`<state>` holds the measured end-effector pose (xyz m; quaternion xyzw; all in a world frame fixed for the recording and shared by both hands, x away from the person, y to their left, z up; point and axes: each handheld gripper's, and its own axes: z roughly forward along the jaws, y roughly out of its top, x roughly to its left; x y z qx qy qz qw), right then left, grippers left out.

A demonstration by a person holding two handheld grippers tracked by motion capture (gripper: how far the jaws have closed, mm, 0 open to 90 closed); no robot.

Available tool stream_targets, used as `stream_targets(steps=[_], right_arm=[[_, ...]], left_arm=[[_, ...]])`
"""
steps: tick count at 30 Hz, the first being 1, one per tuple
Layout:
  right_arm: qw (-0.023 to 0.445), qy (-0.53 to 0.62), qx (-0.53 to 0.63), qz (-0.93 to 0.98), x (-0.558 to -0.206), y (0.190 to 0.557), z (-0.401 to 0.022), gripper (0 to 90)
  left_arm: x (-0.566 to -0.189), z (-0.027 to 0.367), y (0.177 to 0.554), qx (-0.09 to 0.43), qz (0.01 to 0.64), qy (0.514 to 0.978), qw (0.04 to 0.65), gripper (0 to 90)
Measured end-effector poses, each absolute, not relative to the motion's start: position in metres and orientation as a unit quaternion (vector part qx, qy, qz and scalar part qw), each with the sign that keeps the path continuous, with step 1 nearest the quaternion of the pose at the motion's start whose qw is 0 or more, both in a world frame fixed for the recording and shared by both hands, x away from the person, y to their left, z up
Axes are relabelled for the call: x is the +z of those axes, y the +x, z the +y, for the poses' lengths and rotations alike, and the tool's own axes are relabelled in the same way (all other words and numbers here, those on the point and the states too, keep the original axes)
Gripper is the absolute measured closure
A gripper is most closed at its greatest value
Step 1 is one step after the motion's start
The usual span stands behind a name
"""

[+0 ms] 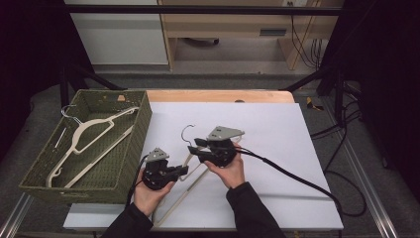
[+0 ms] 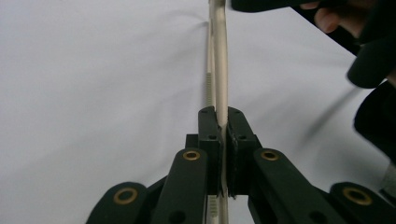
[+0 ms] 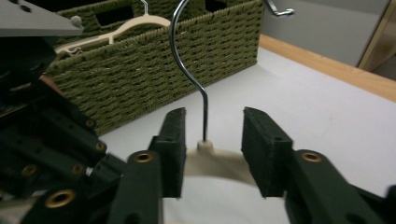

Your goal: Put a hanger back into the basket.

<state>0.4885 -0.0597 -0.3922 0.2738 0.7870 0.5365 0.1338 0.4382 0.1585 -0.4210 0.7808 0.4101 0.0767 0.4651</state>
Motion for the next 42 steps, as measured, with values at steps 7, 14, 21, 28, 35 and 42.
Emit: stream_targets(steps=[7,14,21,28,35,42], right_arm=[[0.146,0.276,0.562,0.766,-0.381,0.459,-0.110,35.9],[0.162,0.309,0.565,0.748,-0.384,0.446,-0.154,17.3],[0.181,0.336,0.559,0.736,-0.388,0.440,-0.186,7.6],[0.189,0.352,0.564,0.723,-0.388,0.434,-0.211,6.6],[0.199,0.369,0.554,0.719,-0.392,0.431,-0.224,4.2],[0.206,0.383,0.546,0.716,-0.396,0.425,-0.238,3.5]], left_arm=[[-0.401,0.161,0.429,0.102,0.387,0.784,0.474,86.8],[-0.367,0.176,0.422,0.128,0.365,0.783,0.487,86.7],[-0.335,0.189,0.415,0.150,0.341,0.788,0.490,86.7],[-0.302,0.220,0.418,0.176,0.335,0.782,0.495,86.7],[-0.281,0.249,0.428,0.190,0.330,0.784,0.491,86.7],[-0.269,0.282,0.441,0.207,0.328,0.783,0.486,86.7]])
